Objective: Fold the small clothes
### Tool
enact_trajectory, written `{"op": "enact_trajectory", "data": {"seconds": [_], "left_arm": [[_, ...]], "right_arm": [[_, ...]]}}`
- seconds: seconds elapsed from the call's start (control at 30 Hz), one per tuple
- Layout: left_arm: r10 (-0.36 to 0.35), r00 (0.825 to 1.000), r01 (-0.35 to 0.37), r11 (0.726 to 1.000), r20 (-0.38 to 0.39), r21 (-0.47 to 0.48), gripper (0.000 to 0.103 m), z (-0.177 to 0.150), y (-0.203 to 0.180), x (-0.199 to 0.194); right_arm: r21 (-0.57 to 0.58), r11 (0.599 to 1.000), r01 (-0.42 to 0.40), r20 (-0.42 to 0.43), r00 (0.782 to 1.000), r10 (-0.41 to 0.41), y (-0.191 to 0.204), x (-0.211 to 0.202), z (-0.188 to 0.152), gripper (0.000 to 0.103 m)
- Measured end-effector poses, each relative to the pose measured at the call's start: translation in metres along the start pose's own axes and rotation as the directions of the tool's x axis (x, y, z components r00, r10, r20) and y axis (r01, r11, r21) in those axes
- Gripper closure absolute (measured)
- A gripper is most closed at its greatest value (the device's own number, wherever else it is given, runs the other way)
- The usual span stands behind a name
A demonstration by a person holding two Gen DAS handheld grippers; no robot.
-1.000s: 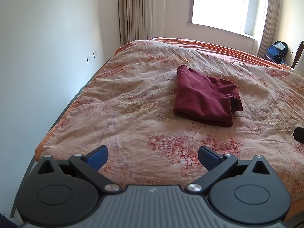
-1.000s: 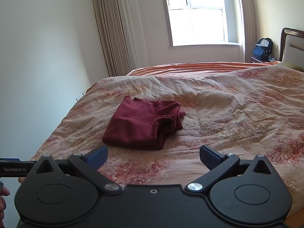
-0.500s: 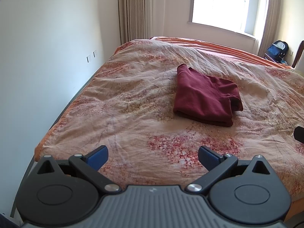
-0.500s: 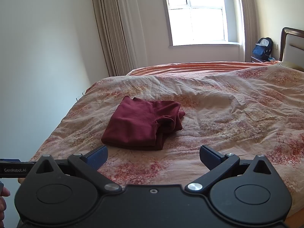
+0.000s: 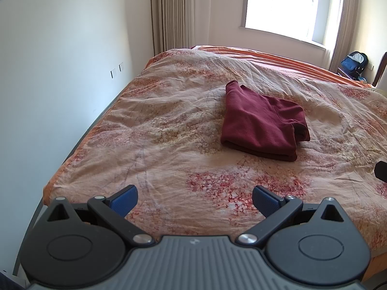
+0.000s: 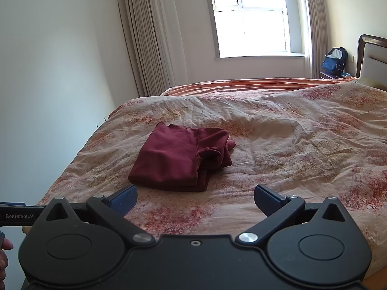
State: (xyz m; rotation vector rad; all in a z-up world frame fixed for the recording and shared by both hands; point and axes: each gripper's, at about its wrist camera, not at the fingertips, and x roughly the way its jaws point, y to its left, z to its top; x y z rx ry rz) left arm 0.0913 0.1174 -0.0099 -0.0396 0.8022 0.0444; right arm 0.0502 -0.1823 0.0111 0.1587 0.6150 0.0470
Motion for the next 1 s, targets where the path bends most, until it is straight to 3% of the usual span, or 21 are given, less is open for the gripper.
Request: {"op": "enact_trajectory", "data": {"seconds": [0.13, 1.0], "left_arm": [[0.026, 1.000, -0.026, 1.000, -0.013, -0.004, 0.000, 0.000, -0.004, 0.001], [0.022, 0.999, -0.021, 1.000, -0.039, 0.012, 0.000, 0.014, -0.002, 0.023]], "right_arm": [[0.000, 1.000, 0.000, 0.000, 1.000, 0.000, 0.000, 0.000, 0.000, 0.000], [0.001, 1.000, 0.007, -0.017, 1.000, -0.007, -0.005, 0.014, 0.002, 0.000]]}}
